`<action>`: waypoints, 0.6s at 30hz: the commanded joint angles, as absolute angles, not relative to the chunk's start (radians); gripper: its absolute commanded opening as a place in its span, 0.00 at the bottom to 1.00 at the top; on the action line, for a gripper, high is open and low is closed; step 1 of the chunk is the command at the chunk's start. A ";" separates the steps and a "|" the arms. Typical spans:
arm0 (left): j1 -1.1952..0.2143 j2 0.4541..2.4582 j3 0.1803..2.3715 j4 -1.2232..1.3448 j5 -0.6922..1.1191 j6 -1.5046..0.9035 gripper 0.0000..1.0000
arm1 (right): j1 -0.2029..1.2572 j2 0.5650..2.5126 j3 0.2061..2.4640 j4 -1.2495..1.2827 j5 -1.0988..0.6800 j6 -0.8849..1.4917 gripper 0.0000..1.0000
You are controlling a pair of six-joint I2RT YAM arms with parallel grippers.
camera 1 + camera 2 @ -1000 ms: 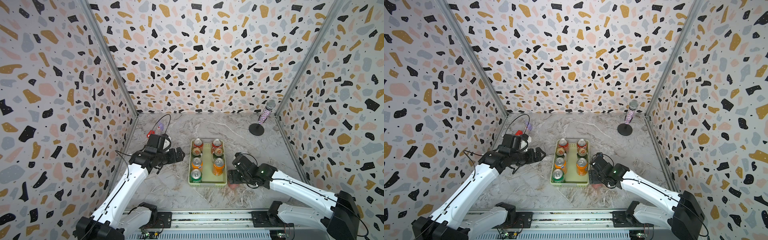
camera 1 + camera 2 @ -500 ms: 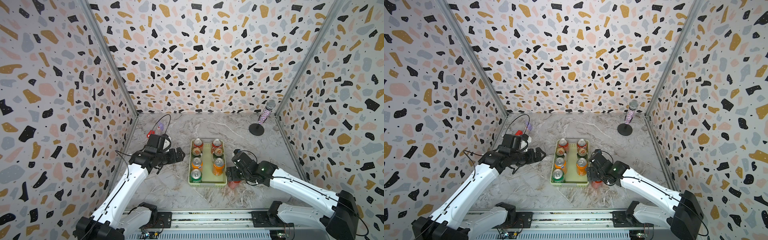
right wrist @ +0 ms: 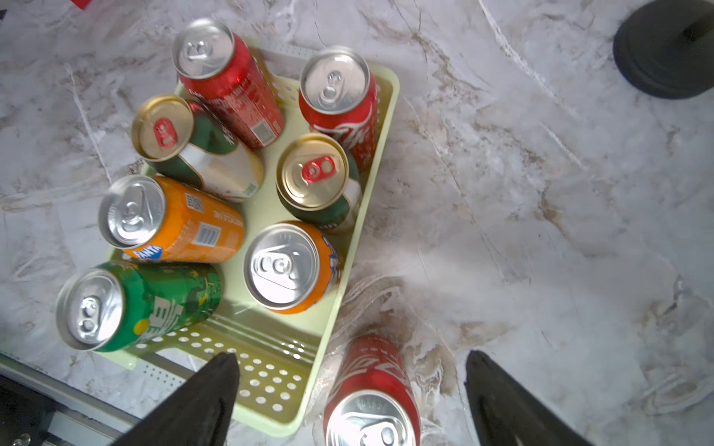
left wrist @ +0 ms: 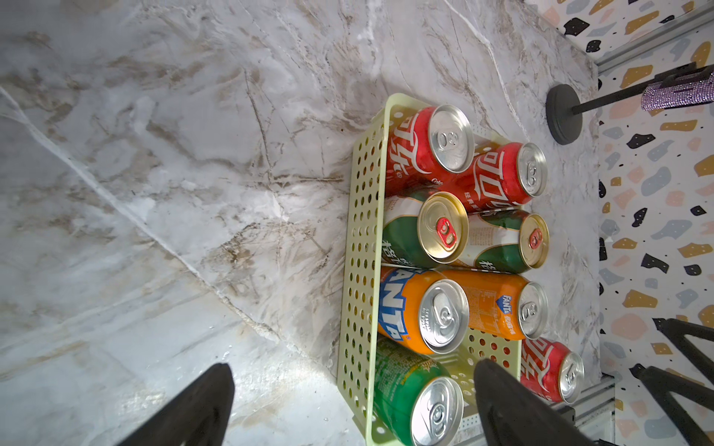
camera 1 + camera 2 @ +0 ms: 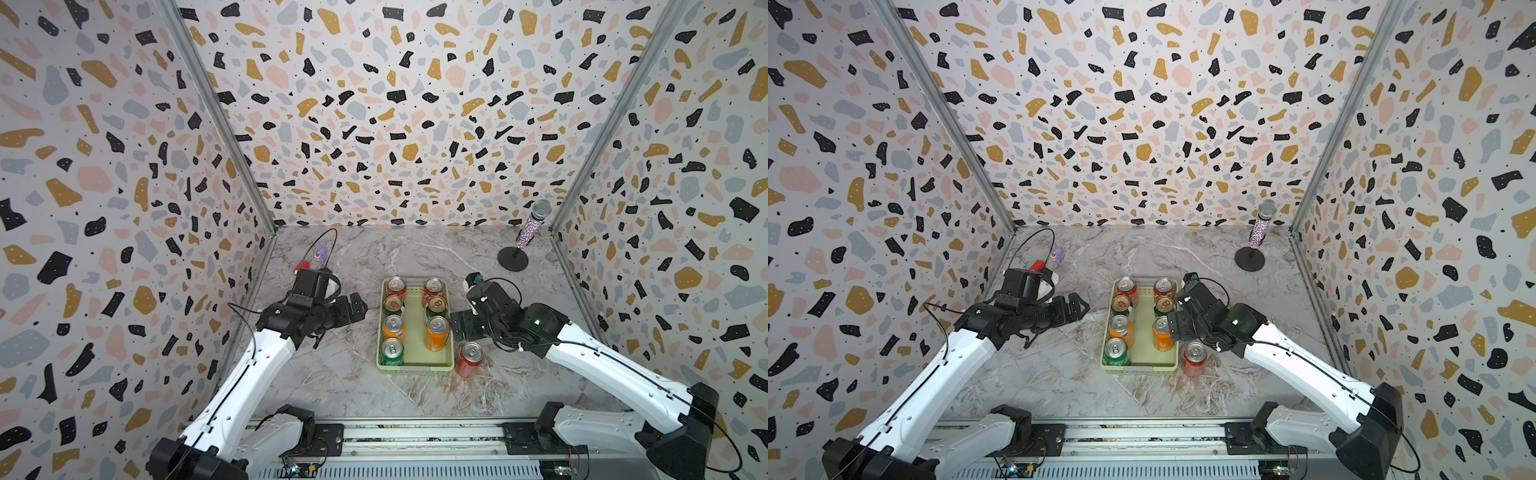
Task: Take out the drinks from the basket
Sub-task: Place the drink at the center of the board, then pick up the drink from the basket.
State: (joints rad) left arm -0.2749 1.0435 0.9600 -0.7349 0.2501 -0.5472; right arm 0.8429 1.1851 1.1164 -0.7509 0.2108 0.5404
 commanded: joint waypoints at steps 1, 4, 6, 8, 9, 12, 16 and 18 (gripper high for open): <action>-0.267 1.041 0.953 -0.720 0.244 -0.548 1.00 | 0.838 1.266 1.195 -0.781 0.154 0.474 0.94; -0.264 1.040 0.945 -0.720 0.244 -0.538 1.00 | 0.838 1.333 1.232 -0.778 0.103 0.469 0.93; -0.262 1.032 0.934 -0.720 0.241 -0.533 1.00 | 0.838 1.370 1.246 -0.774 0.078 0.469 0.91; -0.261 1.024 0.921 -0.722 0.239 -0.531 1.00 | 0.838 1.401 1.254 -0.767 0.066 0.474 0.90; -0.261 1.018 0.915 -0.720 0.238 -0.530 1.00 | 0.838 1.416 1.257 -0.764 0.062 0.476 0.89; -0.260 1.012 0.901 -0.722 0.232 -0.522 1.00 | 0.838 1.448 1.258 -0.756 0.060 0.483 0.89; -0.261 1.011 0.899 -0.730 0.225 -0.515 1.00 | 0.839 1.492 1.268 -0.753 0.067 0.491 0.88; -0.261 1.011 0.899 -0.729 0.219 -0.515 1.00 | 0.838 1.507 1.269 -0.750 0.075 0.494 0.88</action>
